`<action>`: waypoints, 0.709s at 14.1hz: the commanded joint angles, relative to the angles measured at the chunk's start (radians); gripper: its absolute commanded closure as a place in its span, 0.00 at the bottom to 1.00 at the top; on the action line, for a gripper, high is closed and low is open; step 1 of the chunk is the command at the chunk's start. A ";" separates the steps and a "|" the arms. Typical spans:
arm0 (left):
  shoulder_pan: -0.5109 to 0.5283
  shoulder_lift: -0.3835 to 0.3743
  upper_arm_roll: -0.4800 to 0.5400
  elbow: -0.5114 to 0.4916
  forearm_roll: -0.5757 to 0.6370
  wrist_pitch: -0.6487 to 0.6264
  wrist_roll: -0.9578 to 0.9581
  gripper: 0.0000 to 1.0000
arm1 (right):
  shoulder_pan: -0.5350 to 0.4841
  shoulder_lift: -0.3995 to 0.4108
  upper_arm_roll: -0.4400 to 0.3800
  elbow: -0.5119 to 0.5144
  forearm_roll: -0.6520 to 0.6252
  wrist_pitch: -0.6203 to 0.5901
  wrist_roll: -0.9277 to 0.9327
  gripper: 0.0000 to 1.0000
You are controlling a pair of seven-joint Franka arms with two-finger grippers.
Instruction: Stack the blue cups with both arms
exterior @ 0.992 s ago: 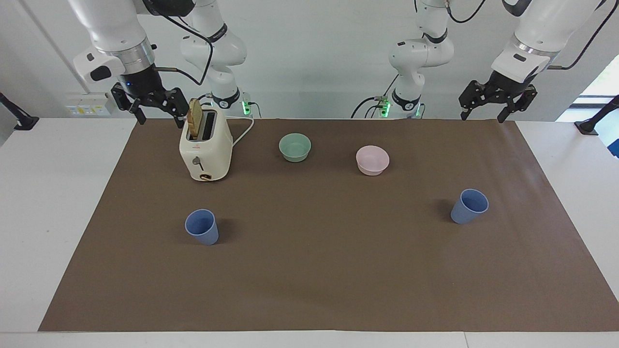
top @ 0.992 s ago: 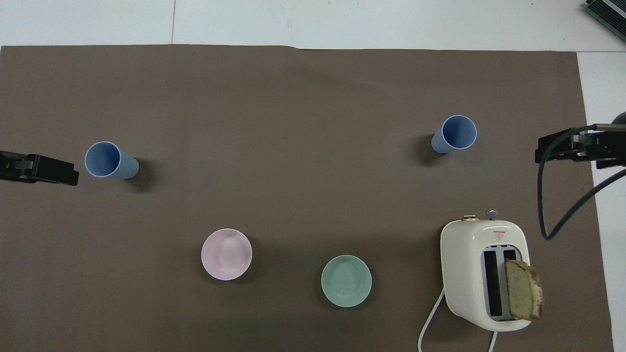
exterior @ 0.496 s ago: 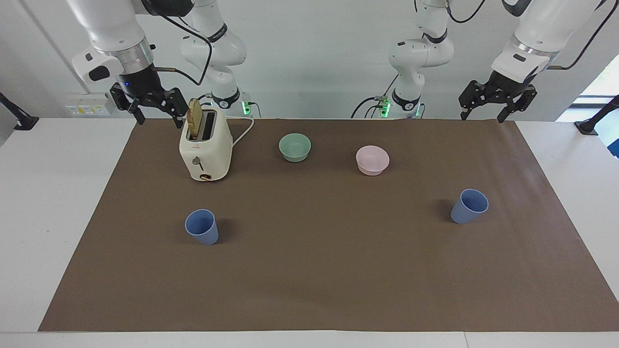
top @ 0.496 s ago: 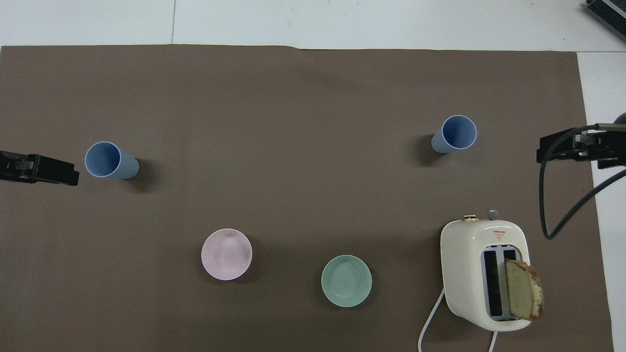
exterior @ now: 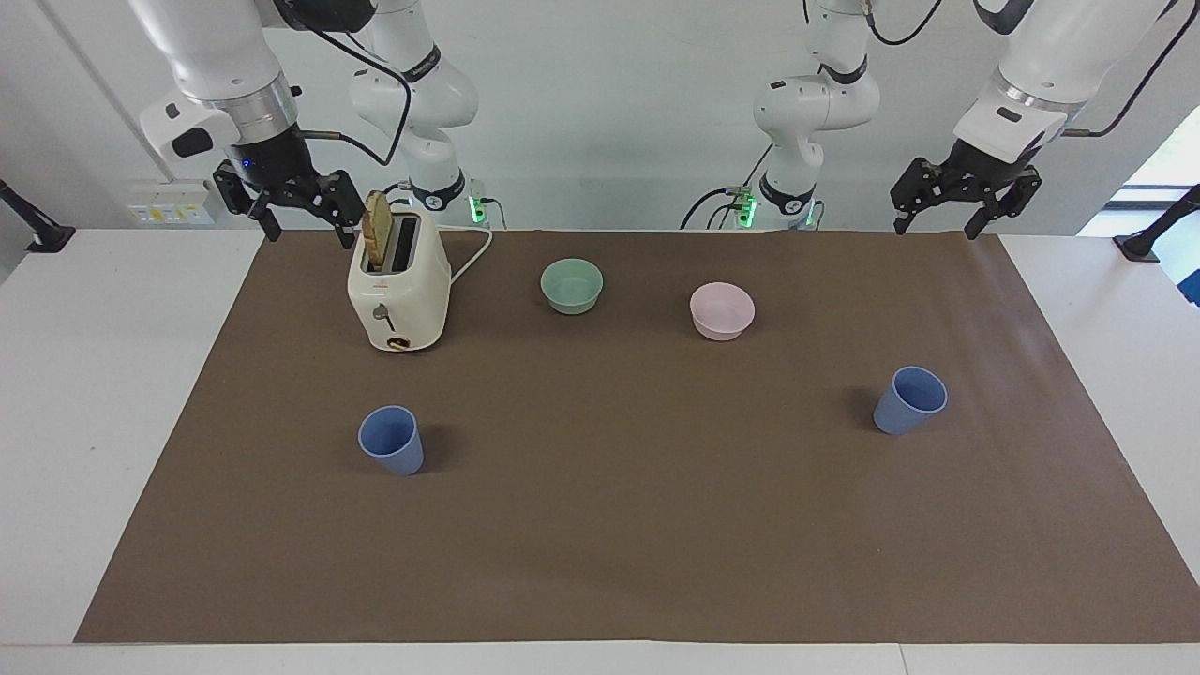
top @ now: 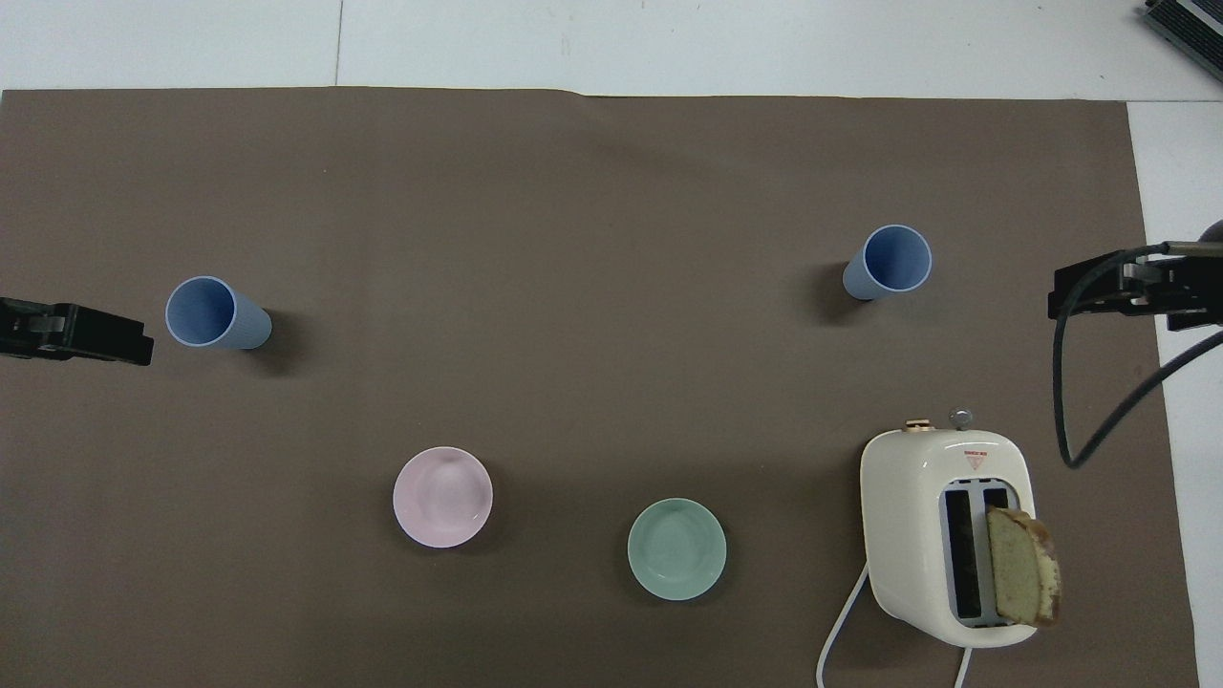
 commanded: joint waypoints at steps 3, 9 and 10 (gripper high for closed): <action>0.006 -0.028 0.010 -0.085 -0.015 0.075 0.002 0.00 | -0.012 0.003 0.002 0.012 0.014 -0.002 -0.028 0.00; 0.113 0.019 0.019 -0.154 -0.015 0.258 0.002 0.00 | -0.012 0.005 0.003 0.012 0.015 -0.002 -0.029 0.00; 0.121 0.030 0.019 -0.168 -0.015 0.286 0.002 0.00 | -0.010 0.005 0.003 0.012 0.014 -0.002 -0.029 0.00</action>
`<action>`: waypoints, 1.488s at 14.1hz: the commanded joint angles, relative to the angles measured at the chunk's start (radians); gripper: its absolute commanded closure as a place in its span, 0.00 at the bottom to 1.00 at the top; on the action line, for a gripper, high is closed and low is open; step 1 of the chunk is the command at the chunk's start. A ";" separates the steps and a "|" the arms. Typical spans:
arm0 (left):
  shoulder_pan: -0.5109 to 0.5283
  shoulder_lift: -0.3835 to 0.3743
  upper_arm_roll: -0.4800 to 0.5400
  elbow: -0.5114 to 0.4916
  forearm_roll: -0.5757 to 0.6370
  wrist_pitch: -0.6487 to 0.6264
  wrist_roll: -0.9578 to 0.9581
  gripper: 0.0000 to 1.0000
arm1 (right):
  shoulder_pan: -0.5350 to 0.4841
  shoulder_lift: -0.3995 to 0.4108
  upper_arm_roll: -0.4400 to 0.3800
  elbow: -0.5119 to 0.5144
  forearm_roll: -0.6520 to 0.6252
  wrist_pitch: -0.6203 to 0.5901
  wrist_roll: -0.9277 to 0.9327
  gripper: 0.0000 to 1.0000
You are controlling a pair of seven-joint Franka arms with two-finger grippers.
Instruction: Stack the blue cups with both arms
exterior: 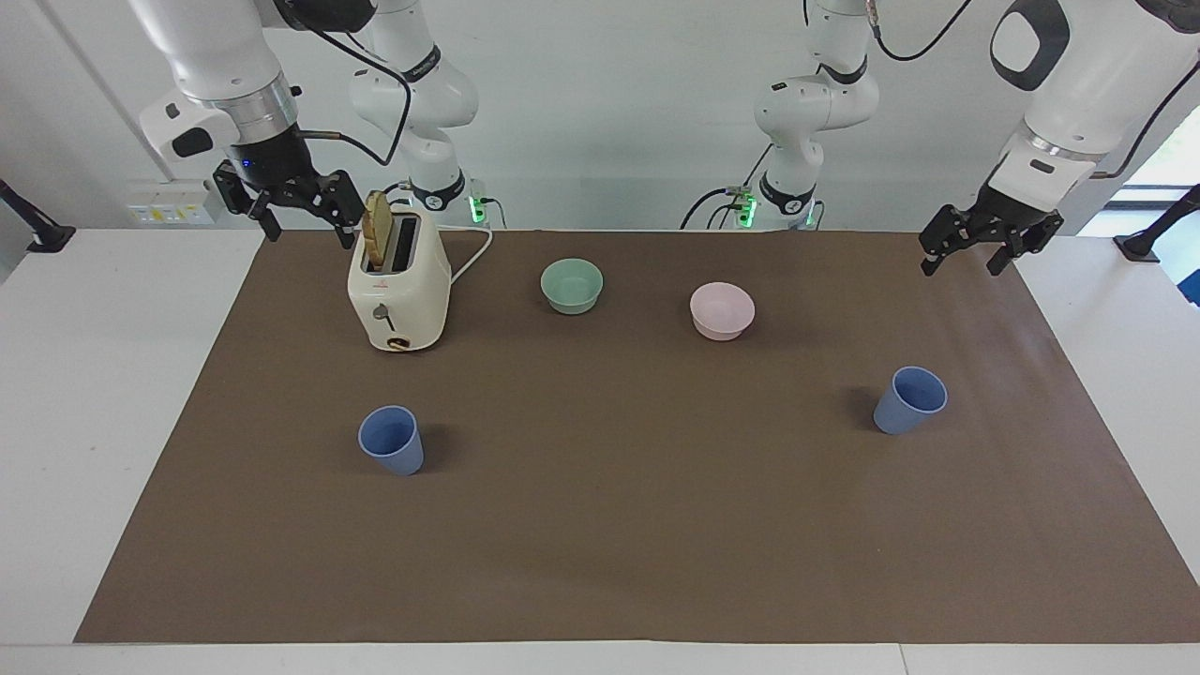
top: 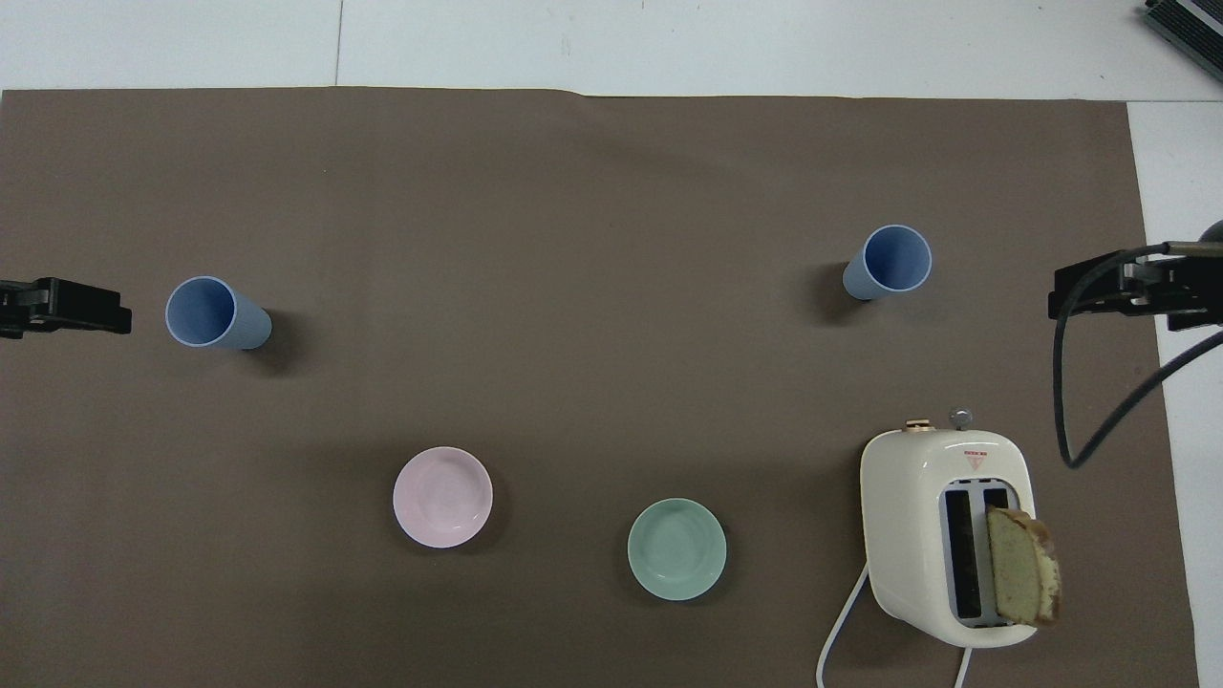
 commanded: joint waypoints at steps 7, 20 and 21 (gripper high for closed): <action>0.106 0.141 -0.003 -0.070 -0.015 0.206 -0.035 0.00 | -0.010 0.005 0.003 0.012 0.014 0.006 -0.031 0.00; 0.081 0.247 -0.005 -0.275 -0.015 0.493 -0.132 0.00 | -0.012 0.005 0.003 0.012 0.014 0.014 -0.031 0.00; 0.081 0.247 -0.005 -0.274 -0.015 0.500 -0.132 0.00 | -0.012 0.005 0.002 0.012 0.014 0.014 -0.031 0.00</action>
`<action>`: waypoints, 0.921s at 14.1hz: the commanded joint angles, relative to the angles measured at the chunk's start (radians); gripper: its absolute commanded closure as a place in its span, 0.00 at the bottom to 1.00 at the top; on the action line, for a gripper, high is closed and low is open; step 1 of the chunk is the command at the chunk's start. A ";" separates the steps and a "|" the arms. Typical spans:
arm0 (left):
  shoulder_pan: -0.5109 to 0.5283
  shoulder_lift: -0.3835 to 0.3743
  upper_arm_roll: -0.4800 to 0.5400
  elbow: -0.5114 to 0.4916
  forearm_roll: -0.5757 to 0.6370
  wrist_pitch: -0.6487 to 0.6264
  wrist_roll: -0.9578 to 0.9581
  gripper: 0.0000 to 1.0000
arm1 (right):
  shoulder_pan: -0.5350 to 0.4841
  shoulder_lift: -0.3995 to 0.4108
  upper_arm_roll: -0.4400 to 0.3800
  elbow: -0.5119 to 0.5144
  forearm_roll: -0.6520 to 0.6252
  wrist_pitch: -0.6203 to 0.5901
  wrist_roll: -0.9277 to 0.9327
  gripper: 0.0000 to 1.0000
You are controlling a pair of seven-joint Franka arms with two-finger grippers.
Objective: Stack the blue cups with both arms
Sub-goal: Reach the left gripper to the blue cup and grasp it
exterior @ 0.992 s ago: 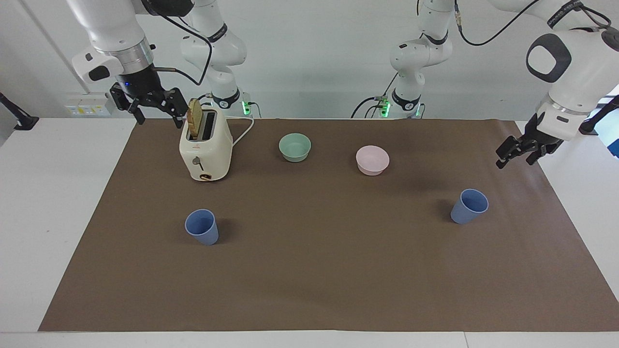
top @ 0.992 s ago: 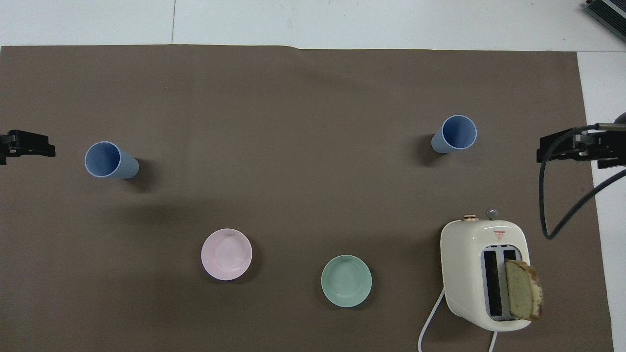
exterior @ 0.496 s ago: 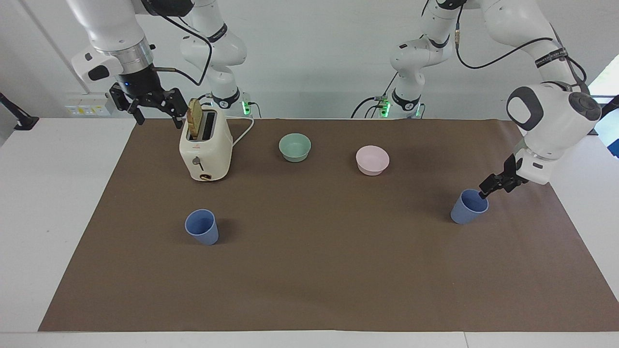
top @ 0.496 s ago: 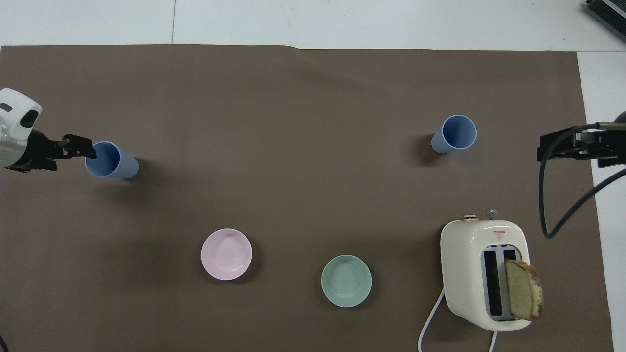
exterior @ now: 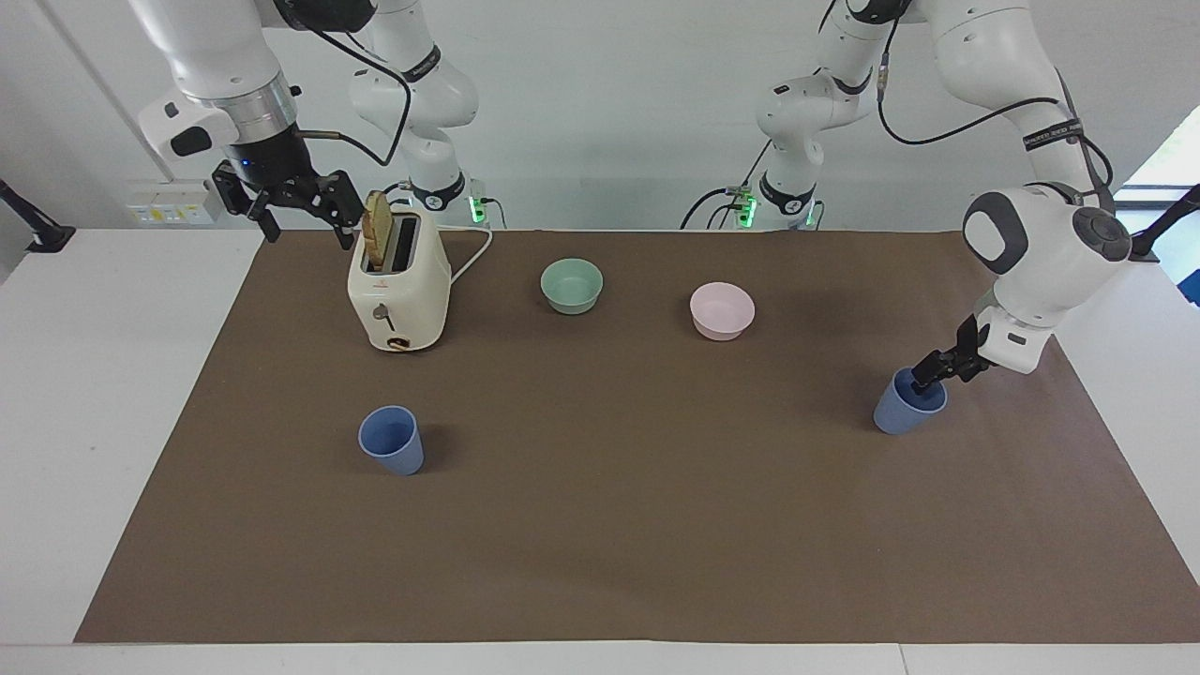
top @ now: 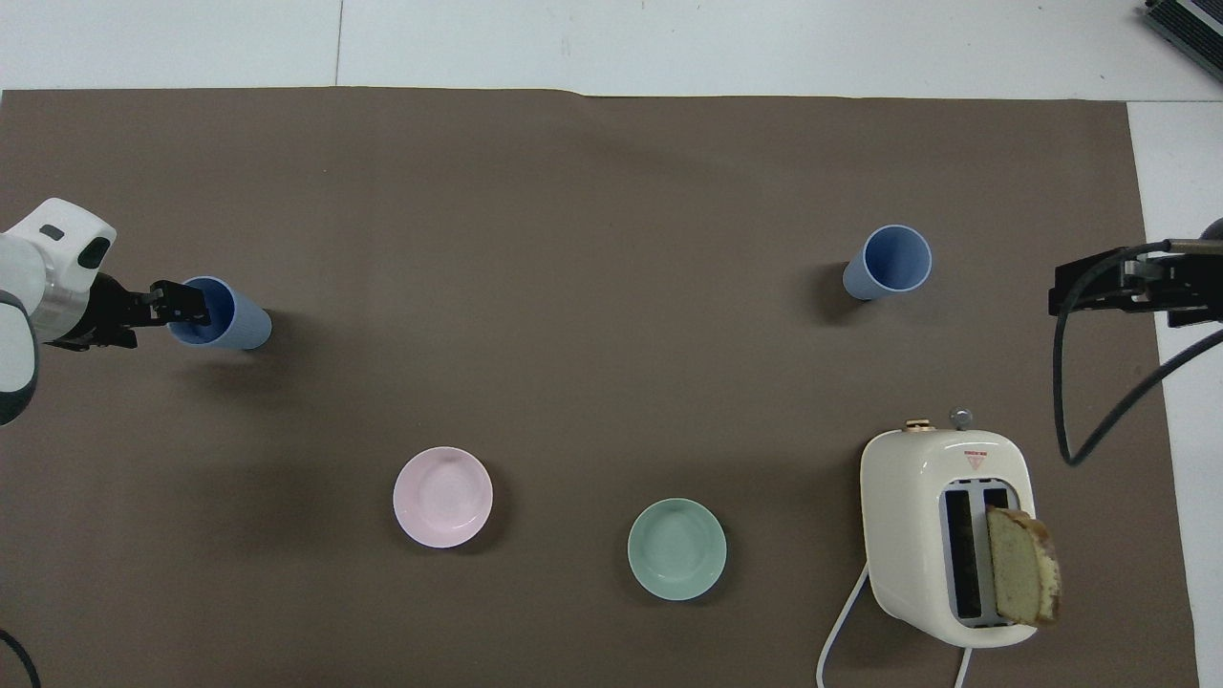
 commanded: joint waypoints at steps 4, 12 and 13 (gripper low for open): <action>-0.019 -0.006 0.007 -0.027 -0.015 0.066 -0.028 0.61 | -0.012 0.005 0.003 0.012 0.014 0.004 -0.031 0.00; -0.018 0.004 0.006 0.019 -0.015 0.037 -0.037 1.00 | -0.012 0.005 0.002 0.012 0.014 0.006 -0.031 0.00; -0.019 -0.002 0.006 0.039 -0.015 0.017 -0.037 1.00 | -0.012 0.005 0.003 0.012 0.014 0.006 -0.031 0.00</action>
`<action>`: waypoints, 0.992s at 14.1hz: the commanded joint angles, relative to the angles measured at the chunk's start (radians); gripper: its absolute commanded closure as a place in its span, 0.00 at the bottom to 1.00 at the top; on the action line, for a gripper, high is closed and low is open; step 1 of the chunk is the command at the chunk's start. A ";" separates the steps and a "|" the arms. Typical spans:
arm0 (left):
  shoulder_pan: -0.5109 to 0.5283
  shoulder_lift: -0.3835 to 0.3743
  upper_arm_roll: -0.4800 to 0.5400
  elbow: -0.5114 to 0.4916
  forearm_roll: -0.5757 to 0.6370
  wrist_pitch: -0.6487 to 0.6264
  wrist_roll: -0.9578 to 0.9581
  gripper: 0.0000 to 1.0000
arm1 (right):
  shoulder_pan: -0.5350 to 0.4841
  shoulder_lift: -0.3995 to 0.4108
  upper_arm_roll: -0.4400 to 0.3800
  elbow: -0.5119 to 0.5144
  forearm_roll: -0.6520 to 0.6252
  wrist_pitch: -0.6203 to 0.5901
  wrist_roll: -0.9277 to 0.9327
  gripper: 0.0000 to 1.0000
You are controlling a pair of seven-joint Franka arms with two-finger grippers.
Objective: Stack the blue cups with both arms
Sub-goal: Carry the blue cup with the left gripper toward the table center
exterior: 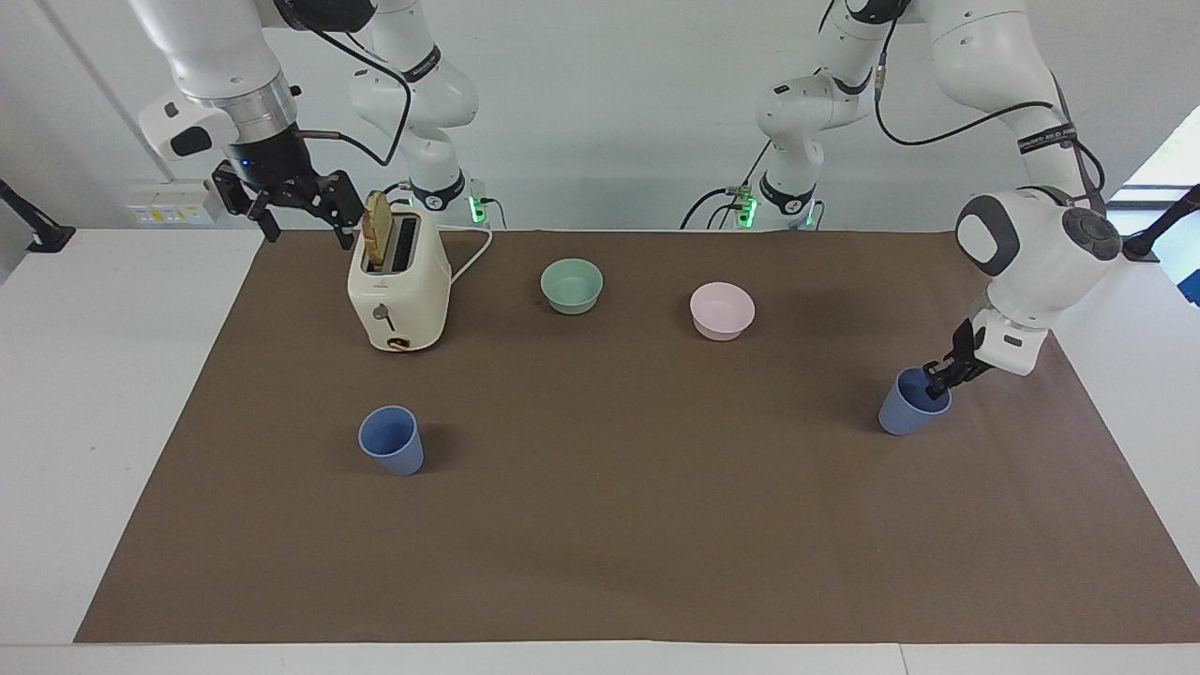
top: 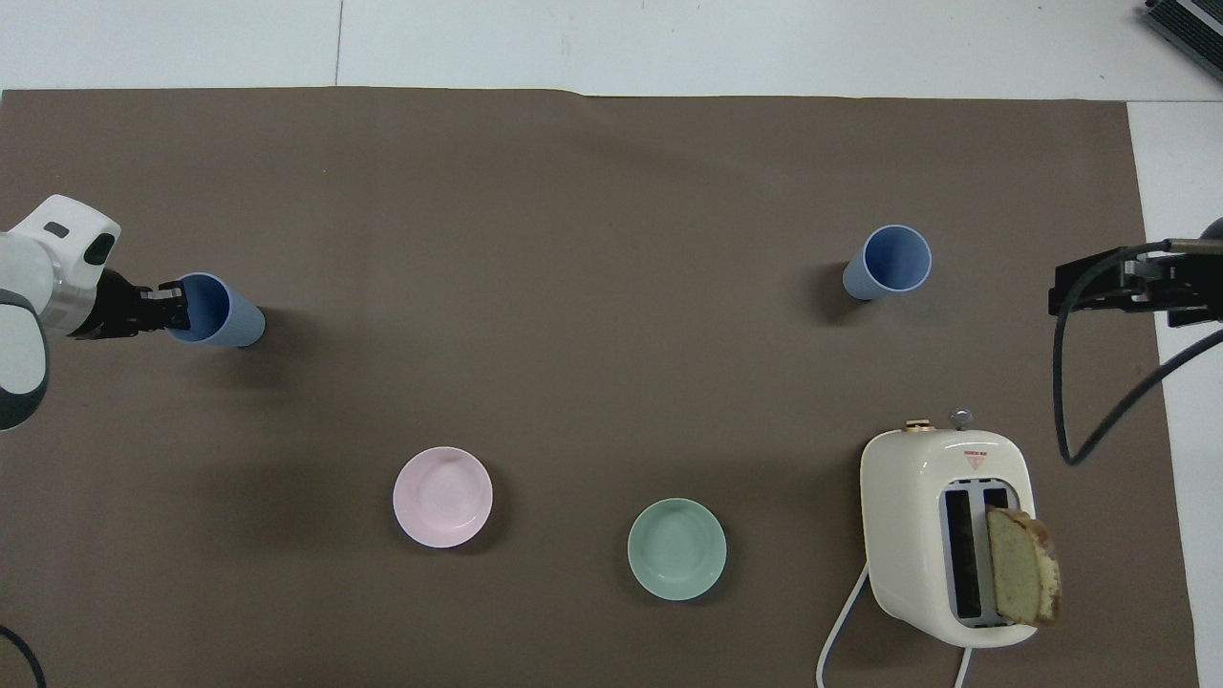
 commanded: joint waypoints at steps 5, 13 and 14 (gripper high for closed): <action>-0.081 -0.011 0.001 0.238 -0.004 -0.236 -0.132 1.00 | -0.012 0.000 0.003 0.001 0.014 0.008 -0.029 0.00; -0.377 -0.012 -0.002 0.294 0.023 -0.269 -0.525 1.00 | -0.015 -0.001 0.000 -0.004 0.014 0.009 -0.020 0.00; -0.403 -0.015 -0.003 0.293 0.019 -0.269 -0.554 1.00 | -0.015 -0.001 0.000 -0.003 0.014 0.009 -0.020 0.00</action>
